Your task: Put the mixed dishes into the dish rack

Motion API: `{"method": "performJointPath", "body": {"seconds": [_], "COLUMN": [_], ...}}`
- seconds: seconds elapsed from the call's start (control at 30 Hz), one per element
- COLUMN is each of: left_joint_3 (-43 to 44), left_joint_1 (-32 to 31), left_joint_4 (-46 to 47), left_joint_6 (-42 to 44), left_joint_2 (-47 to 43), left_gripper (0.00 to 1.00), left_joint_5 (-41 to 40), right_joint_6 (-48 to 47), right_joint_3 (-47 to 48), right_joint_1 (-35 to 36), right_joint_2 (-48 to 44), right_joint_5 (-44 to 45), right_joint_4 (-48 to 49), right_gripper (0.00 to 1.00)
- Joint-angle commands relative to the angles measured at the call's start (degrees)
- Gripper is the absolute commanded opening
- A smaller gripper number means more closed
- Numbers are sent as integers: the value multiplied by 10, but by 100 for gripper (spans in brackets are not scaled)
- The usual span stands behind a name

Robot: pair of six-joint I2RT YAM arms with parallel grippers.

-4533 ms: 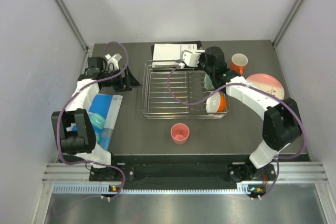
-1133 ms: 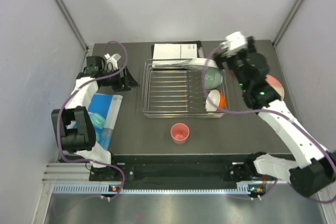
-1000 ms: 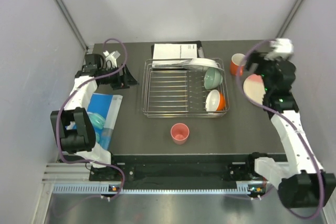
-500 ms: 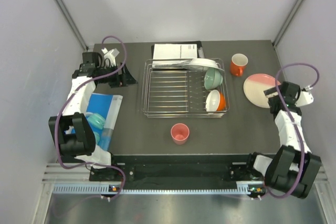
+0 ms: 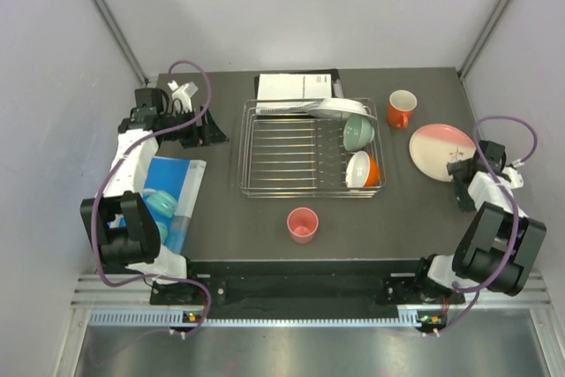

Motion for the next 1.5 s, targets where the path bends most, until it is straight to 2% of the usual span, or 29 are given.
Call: {"method": "performJointPath", "body": {"seconds": [0.0, 0.03, 0.07, 0.13, 0.23, 0.27, 0.3, 0.43, 0.57, 0.73, 0.77, 0.83, 0.87, 0.9, 1.03, 1.13, 1.47], "left_joint_3": [25, 27, 28, 29, 39, 44, 49, 89, 108, 77, 69, 53, 49, 46, 19, 6, -42], "left_joint_1": [5, 5, 5, 6, 5, 5, 4, 5, -6, -36, -37, -43, -44, -44, -43, -43, -41], "left_joint_4": [-17, -20, -20, -21, -38, -44, -50, -72, -62, -45, -40, -28, -27, -27, -21, -20, 36], "left_joint_6": [13, 13, 13, 13, 13, 13, 13, 24, 19, 19, 19, 19, 19, 22, 59, 76, 87], "left_joint_2": [-22, -23, -26, -30, -35, -35, -35, -44, -53, -56, -56, -55, -55, -54, -52, -48, -41], "left_gripper": [83, 83, 83, 83, 83, 83, 83, 83, 84, 83, 83, 83, 83, 83, 83, 82, 82], "left_joint_5": [8, 8, 8, 9, 7, 4, 1, -5, 1, -10, -9, -11, -13, -20, -38, -36, -20], "right_joint_6": [8, 7, 7, 6, 7, 6, 5, -2, -26, -86, -87, -71, -66, -58, -35, -22, -23], "right_joint_3": [15, 14, 12, 4, -15, -20, -26, -57, -100, -127, -121, -109, -103, -89, -56, -28, 19], "right_joint_1": [-9, -10, -11, -11, -11, -11, -11, -12, -10, -5, -5, -5, -5, -5, -5, -5, -4], "right_joint_2": [19, 23, 30, 34, 34, 34, 34, 21, -49, -134, -133, -127, -117, -112, -90, -54, -3], "right_joint_5": [30, 37, 40, 46, 61, 62, 63, 44, 12, -21, -20, -54, -62, -80, -83, -79, -47], "right_joint_4": [43, 45, 48, 59, 80, 85, 88, 107, 113, 102, 94, 101, 105, 109, 109, 102, 71], "right_gripper": [82, 76, 64, 53, 22, 5, 0, 0, 0, 0, 2, 15, 36, 41, 47, 55, 61]}}
